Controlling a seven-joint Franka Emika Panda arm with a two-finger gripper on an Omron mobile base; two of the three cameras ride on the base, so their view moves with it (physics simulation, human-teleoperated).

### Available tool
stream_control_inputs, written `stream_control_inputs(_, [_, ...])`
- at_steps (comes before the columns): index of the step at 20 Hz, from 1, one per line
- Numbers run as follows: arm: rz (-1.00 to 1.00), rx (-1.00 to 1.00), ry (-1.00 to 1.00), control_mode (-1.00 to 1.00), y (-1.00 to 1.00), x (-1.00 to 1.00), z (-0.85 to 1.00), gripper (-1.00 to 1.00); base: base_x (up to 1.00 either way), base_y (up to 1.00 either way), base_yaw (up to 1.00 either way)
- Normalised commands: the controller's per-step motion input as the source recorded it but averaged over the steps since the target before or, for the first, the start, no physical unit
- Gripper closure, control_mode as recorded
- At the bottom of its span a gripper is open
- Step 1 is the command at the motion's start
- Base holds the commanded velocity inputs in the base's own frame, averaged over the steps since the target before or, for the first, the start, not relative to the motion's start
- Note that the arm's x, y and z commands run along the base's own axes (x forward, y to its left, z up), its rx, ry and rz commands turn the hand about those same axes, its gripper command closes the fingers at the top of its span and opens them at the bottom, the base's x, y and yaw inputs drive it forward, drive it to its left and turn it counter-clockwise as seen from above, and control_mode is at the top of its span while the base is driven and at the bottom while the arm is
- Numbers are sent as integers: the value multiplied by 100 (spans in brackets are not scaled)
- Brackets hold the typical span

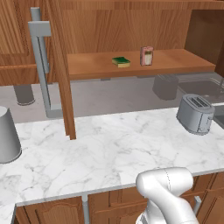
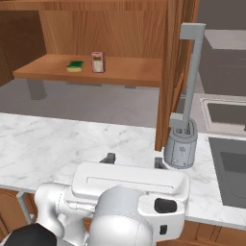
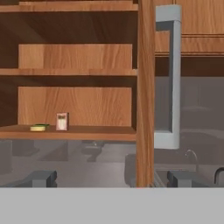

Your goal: Pick up the sponge and bar soap from the sink, and place them back in the cabinet, and close the cabinet doors.

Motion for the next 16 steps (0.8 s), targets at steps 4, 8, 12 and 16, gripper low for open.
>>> stream_control_inputs(4, [1,0,0,-100,-17,3,-7,-100,0,0,0])
stream_control_inputs(8, [0,0,0,-100,-16,9,-8,-100,0,0,0])
stream_control_inputs(12, [1,0,0,-100,-11,14,-9,-100,0,0,0])
stream_control_inputs(16, [0,0,0,-100,-8,18,-9,-100,0,0,0])
